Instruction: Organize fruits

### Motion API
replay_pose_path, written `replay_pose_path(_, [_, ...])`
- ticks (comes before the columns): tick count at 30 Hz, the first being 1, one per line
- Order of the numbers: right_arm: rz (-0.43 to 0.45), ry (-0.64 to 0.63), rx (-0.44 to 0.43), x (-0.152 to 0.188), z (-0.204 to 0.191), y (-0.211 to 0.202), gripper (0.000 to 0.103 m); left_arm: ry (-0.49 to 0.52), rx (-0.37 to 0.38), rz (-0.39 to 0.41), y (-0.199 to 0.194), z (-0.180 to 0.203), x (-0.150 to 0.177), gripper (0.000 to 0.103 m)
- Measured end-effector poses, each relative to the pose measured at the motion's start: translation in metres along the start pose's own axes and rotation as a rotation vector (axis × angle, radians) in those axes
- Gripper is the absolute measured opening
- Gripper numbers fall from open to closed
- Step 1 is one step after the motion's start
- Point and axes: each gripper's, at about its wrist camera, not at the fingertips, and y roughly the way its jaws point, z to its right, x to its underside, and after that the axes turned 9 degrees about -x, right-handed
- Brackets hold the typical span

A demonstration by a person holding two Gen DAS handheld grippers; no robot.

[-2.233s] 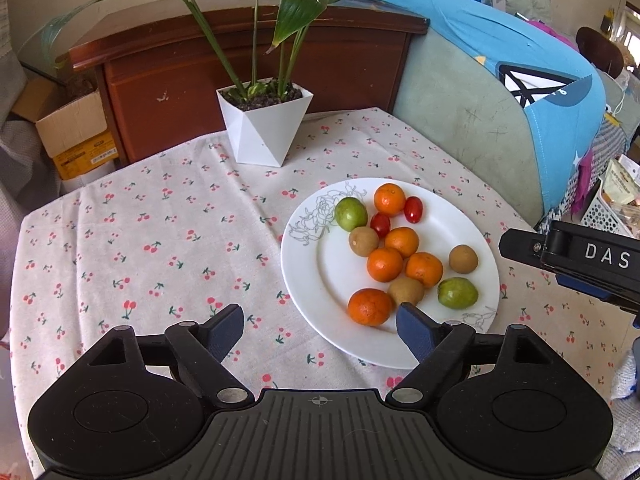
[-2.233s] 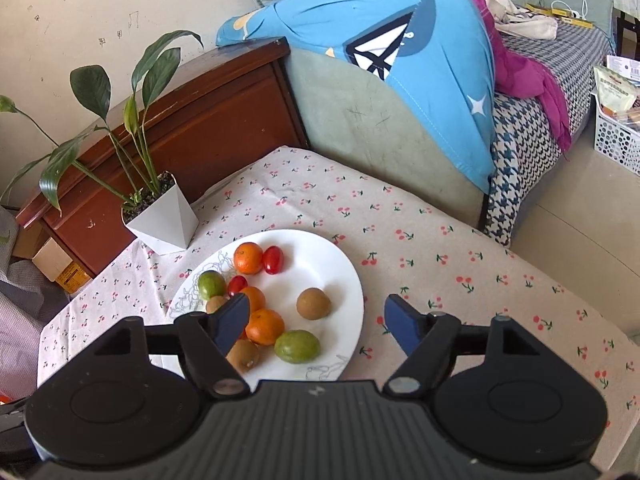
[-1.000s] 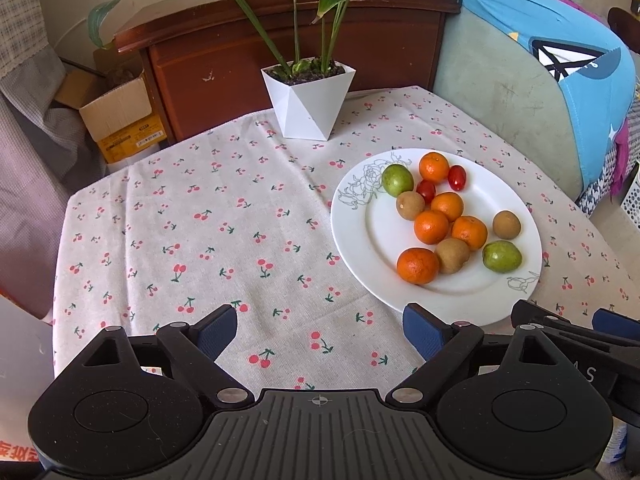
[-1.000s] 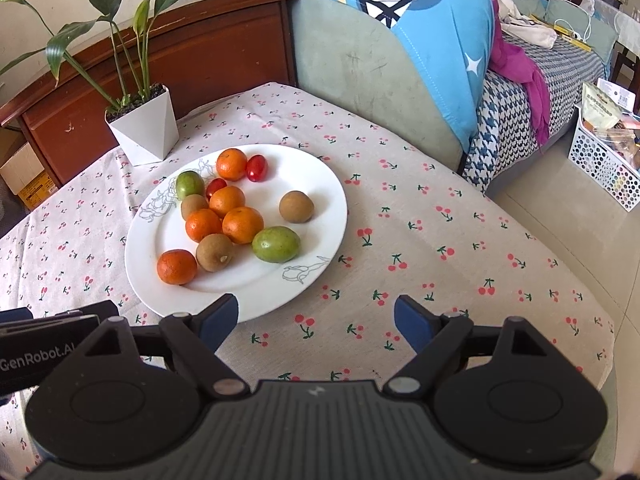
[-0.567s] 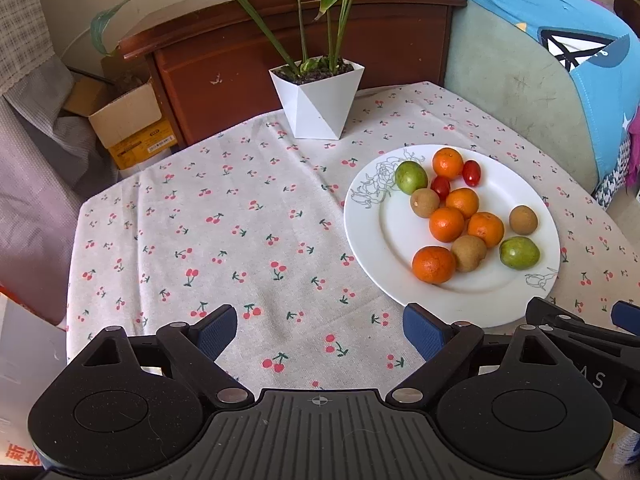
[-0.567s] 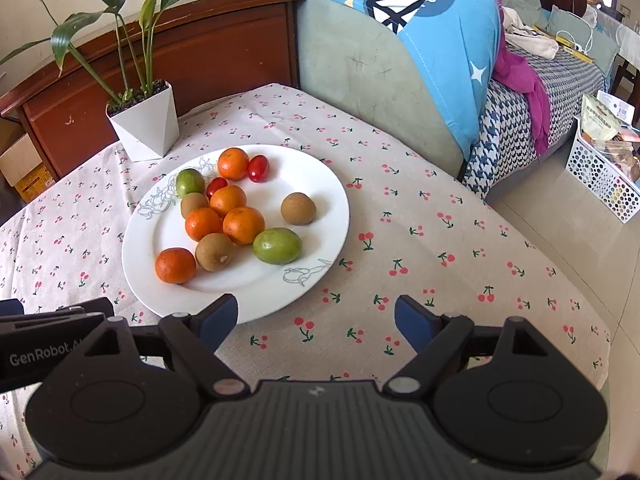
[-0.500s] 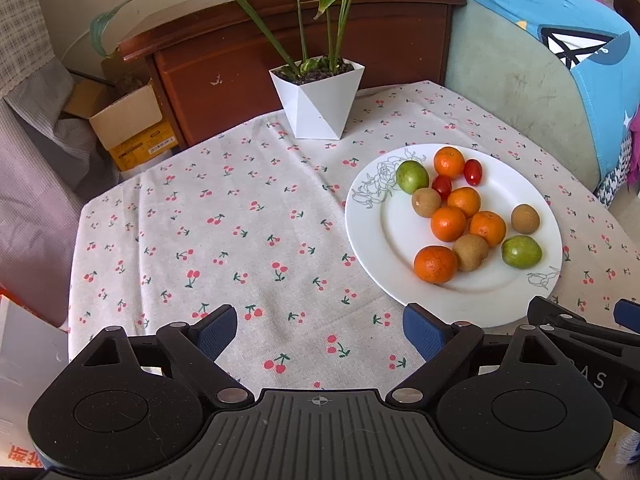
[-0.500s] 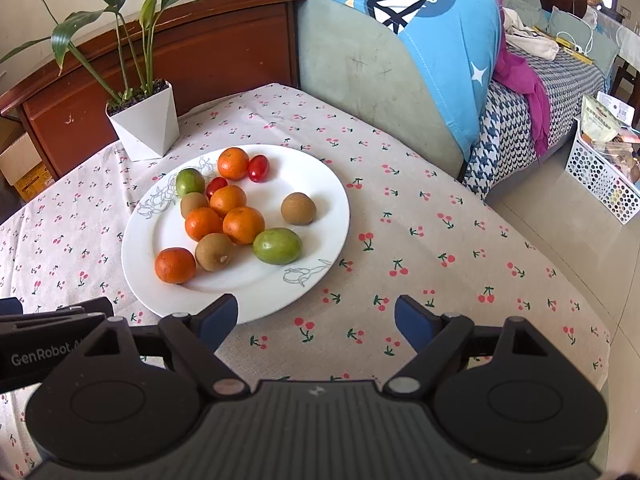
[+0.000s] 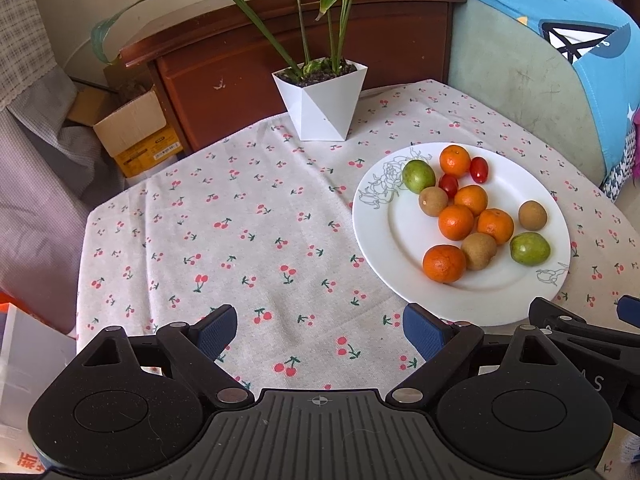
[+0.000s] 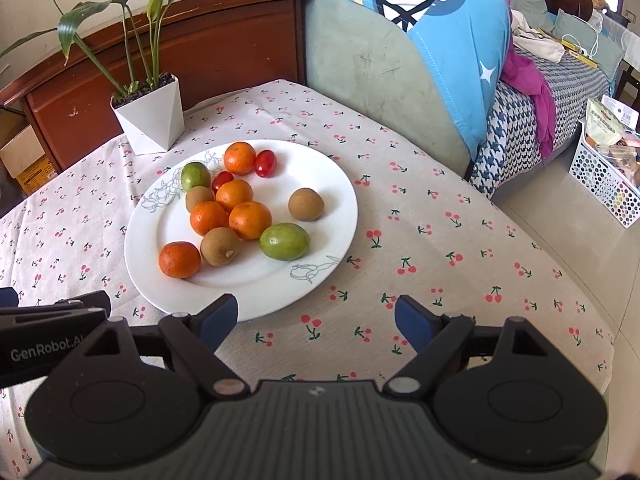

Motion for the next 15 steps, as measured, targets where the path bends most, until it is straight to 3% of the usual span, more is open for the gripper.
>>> replay_pose_path(15, [0.018, -0.075, -0.079, 0.014, -0.022, 0.0, 0.085, -0.042, -0.029, -0.012, 0.0, -0.025, 0.017, 0.092])
